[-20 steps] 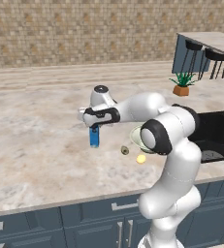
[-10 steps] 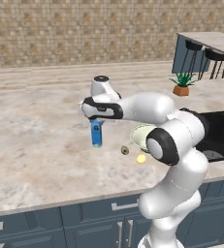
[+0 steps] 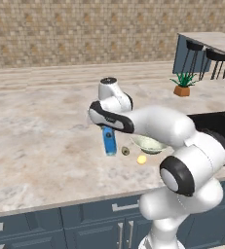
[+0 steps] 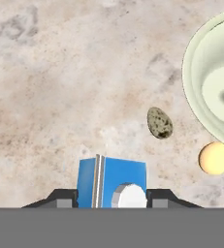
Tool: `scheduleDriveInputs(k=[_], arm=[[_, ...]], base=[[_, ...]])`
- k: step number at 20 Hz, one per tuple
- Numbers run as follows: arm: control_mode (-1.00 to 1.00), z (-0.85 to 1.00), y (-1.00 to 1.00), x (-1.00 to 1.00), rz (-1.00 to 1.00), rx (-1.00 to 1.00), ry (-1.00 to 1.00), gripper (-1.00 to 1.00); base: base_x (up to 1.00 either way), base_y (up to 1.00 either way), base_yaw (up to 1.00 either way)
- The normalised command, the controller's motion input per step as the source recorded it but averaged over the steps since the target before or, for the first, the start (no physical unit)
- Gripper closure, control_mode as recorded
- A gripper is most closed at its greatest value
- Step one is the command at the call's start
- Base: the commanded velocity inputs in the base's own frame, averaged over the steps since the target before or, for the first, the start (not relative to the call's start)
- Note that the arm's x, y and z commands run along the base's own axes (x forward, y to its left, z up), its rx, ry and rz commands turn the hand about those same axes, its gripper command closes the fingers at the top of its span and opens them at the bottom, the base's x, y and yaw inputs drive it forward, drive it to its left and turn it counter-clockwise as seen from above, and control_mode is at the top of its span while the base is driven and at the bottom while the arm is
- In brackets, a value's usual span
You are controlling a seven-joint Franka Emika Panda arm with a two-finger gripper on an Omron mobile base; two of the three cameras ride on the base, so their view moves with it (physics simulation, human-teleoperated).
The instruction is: Gather the eggs and milk located in the vicinity of the sink area and place them right next to the bowl.
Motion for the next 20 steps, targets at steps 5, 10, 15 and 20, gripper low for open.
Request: scheduleDriveInputs(k=[5,10,15,20], arm=[[-1.00,-0.01,-0.74,-0.79,-0.02,0.02,-0.03,1.00],[-1.00,-0.08,-0.76,-0.39,-0.01,0.00,0.00,1.00],[-1.00,-0.18,-0.76,-0.07,0.00,0.00,0.00,1.00],[-1.00,-0.22,-0.78,0.00,0.00,0.00,0.00,1.00]], base=[[0.00,0.00,0.00],[0.00,0.00,0.00],[0.00,0.00,0.00],[0.00,0.00,0.00]])
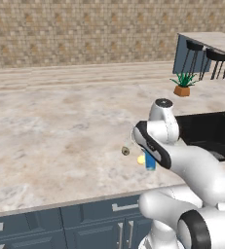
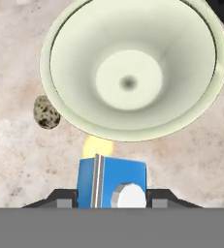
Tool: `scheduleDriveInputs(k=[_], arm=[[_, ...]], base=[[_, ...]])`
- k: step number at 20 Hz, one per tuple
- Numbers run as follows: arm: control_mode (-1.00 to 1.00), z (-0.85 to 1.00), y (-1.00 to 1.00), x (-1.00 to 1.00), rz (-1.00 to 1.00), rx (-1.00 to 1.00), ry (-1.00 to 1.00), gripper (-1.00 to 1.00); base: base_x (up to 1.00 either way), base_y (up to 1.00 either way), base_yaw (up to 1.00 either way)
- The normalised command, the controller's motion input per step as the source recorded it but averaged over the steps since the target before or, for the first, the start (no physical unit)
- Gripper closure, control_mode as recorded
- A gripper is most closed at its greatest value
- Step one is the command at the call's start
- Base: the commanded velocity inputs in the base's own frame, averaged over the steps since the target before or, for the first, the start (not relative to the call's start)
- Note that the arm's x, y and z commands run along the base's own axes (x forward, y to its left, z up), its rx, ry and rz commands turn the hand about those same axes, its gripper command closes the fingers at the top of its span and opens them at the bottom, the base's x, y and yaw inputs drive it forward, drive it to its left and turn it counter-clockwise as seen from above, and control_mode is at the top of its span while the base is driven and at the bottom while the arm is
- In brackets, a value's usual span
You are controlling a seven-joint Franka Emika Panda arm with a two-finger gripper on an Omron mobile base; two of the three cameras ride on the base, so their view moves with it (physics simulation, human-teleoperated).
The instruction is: Gather the eggs and milk located in the vicinity of the sink area and place them right next to the bowl.
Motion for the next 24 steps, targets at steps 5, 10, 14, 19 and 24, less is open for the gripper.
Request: scheduleDriveInputs(k=[5,10,14,19,24], arm=[[-1.00,-0.16,-0.74,0.02,0.00,0.00,0.00,1.00],[-1.00,-0.21,-0.68,0.05,0.00,0.00,0.00,1.00],[-1.00,-0.11,-0.54,0.06,0.00,0.00,0.00,1.00],[-1.00,0.00,-0.57,0.06,0.00,0.08,-0.01,1.00],[-1.00,0.00,-0.38,0.00,0.00,0.01,0.00,1.00]], base=[[0.00,0.00,0.00],[0.00,0.00,0.00],[0.00,0.00,0.00],[0.00,0.00,0.00],[0.00,0.00,0.00]])
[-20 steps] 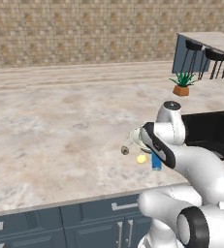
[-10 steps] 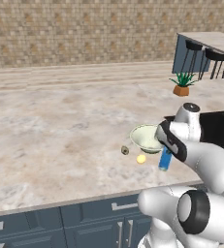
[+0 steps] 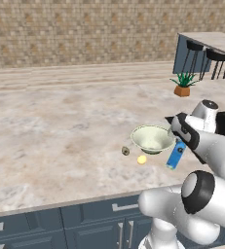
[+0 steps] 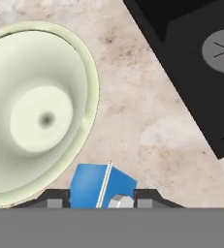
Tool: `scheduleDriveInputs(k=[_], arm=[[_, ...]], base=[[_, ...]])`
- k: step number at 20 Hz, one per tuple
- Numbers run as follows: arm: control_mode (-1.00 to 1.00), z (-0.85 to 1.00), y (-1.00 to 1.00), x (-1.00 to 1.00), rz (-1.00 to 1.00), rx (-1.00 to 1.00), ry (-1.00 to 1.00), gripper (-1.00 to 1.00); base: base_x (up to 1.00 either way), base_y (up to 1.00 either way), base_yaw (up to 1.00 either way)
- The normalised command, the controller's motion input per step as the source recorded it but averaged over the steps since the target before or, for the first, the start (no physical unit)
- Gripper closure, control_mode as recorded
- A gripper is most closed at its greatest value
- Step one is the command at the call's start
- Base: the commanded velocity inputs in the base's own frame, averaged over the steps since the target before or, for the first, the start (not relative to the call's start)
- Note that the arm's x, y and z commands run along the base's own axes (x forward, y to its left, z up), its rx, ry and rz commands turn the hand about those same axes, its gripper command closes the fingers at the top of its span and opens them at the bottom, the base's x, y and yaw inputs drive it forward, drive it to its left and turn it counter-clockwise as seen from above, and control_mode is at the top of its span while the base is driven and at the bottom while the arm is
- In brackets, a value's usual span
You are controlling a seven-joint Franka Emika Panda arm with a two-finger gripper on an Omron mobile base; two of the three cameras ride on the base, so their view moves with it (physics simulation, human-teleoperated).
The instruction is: Gather the eggs and milk located in the vicinity of the sink area and place them right next to the bowl.
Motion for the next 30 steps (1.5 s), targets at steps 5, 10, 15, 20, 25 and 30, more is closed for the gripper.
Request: scheduleDriveInputs(k=[5,10,15,20,25,30], arm=[[-1.00,0.00,-0.27,0.00,0.00,0.00,0.00,1.00],[-1.00,0.00,-0.03,0.00,-0.02,0.00,-0.01,1.00],[-1.00,0.00,0.00,0.00,-0.02,0.00,-0.07,1.00],[-1.00,0.07,-0.08,0.00,0.00,-0.02,0.00,1.00],[-1.00,0.20,0.00,0.00,0.00,-0.09,0.00,1.00],[-1.00,0.23,0.00,0.01,0.00,-0.06,0.00,1.00]], base=[[0.00,0.00,0.00],[0.00,0.00,0.00],[0.00,0.00,0.00],[0.00,0.00,0.00],[0.00,0.00,0.00],[0.00,0.00,0.00]])
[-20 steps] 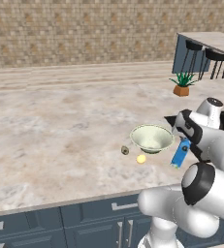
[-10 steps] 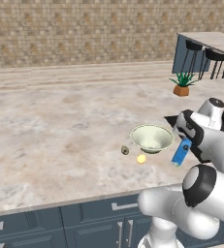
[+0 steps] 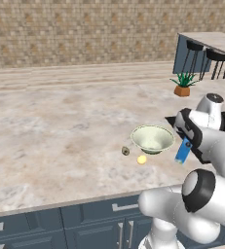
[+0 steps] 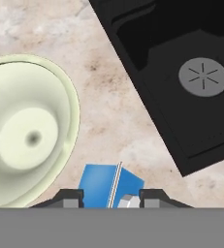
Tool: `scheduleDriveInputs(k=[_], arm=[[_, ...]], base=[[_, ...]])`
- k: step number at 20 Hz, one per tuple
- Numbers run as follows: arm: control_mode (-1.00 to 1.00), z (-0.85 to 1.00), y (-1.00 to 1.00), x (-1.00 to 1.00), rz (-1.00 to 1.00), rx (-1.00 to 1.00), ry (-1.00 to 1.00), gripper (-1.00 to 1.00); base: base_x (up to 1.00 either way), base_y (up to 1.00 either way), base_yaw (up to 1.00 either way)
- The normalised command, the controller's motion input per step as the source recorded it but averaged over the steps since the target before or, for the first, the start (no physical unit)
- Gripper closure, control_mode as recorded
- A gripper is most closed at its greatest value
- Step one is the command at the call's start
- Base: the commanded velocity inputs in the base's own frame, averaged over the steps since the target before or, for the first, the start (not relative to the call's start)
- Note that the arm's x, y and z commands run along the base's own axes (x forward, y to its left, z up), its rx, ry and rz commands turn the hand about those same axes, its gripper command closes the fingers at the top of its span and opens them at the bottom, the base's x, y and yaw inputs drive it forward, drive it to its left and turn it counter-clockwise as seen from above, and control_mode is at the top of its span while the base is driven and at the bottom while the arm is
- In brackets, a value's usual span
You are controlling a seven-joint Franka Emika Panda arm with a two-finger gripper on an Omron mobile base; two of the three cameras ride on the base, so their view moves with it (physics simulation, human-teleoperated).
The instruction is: Gather the eggs and milk located in the vicinity of the sink area and place them right next to the bowl.
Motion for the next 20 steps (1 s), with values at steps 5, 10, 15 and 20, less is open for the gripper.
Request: scheduleDriveInputs(k=[5,10,15,20], arm=[[-1.00,0.05,-0.01,0.01,0.00,0.00,0.00,1.00],[-1.00,0.00,0.00,0.10,0.00,0.00,0.00,1.00],[-1.00,-0.02,0.00,0.25,0.00,0.00,0.00,1.00],[-1.00,-0.04,0.00,0.09,0.00,0.00,0.00,1.00]], base=[[0.00,0.00,0.00],[0.00,0.00,0.00],[0.00,0.00,0.00],[0.00,0.00,0.00]])
